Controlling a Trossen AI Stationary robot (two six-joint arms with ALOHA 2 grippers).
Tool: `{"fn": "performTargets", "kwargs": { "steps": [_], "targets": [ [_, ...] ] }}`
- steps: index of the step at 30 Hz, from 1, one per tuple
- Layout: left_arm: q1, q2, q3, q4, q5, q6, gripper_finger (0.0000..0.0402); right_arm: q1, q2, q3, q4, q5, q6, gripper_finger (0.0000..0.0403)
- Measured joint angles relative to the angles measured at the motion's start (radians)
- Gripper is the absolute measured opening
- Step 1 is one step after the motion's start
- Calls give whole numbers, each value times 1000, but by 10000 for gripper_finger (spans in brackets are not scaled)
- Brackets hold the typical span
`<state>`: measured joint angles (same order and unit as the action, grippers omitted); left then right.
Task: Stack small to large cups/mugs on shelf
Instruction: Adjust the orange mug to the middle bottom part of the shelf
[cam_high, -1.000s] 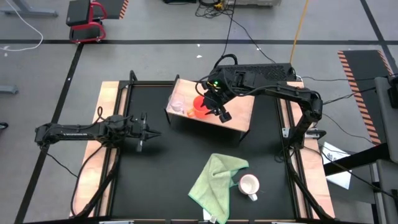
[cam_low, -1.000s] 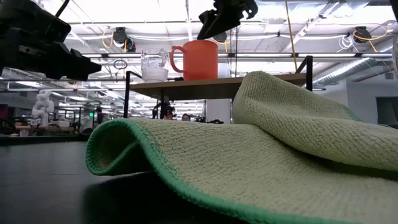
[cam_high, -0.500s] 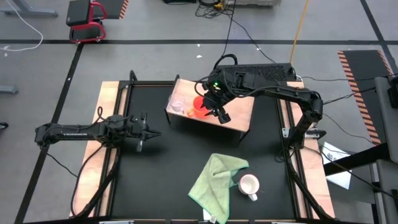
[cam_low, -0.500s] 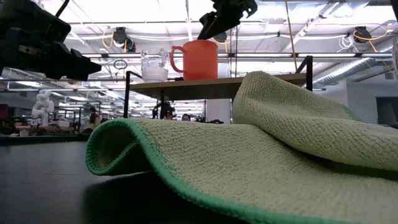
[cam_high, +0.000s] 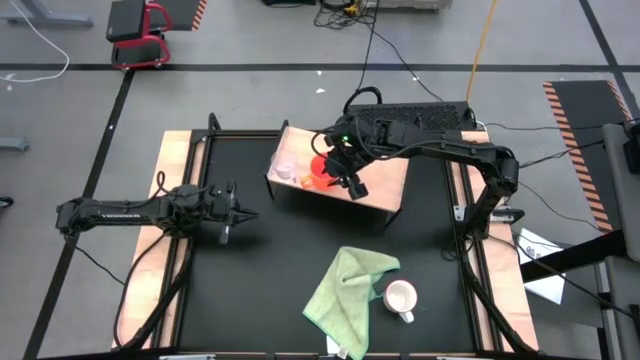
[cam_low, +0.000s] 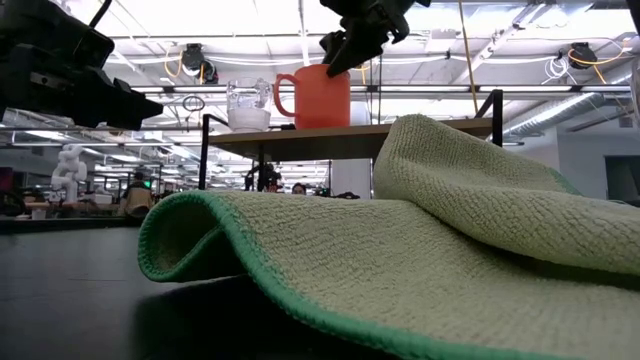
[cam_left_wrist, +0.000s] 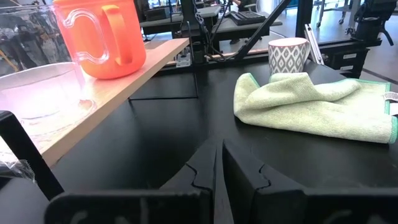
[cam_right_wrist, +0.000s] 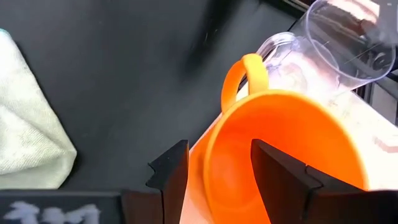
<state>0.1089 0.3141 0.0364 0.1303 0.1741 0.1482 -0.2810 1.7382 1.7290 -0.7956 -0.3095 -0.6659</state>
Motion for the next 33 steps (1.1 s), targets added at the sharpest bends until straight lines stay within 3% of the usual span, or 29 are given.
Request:
{"fn": "performTargets", "kwargs": {
  "steps": [33],
  "targets": [
    [0, 0, 0, 0, 0, -1, 31, 2, -34, 17, -44, -6, 33, 164]
  ]
}}
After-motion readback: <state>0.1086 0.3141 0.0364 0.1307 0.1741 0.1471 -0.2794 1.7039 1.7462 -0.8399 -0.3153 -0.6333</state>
